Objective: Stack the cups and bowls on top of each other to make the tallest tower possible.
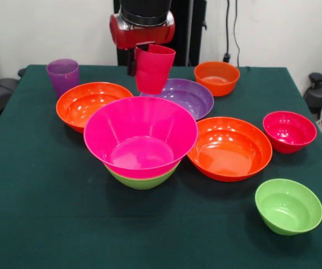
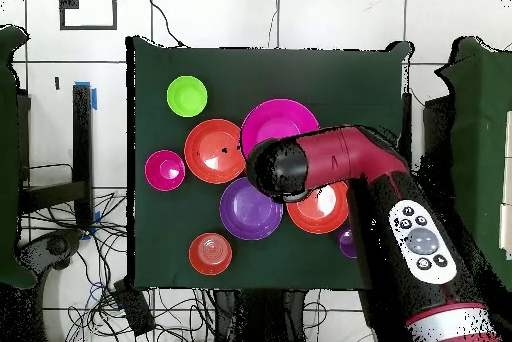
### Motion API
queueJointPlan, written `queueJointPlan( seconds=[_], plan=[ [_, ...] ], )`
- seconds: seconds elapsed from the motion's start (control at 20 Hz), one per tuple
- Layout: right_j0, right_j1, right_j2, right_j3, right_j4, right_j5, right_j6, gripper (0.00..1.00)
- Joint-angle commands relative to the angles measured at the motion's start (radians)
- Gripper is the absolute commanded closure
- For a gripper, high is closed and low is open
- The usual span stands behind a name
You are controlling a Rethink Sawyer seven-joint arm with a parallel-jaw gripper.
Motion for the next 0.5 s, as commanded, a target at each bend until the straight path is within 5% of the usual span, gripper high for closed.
queueJointPlan(
  seconds=[0.05,0.5],
  plan=[
    [-0.016,-0.016,0.063,-0.008,-0.04,0.123,-0.291,1.0],
    [-0.027,0.006,0.131,-0.057,-0.032,0.141,-0.321,1.0]
  ],
)
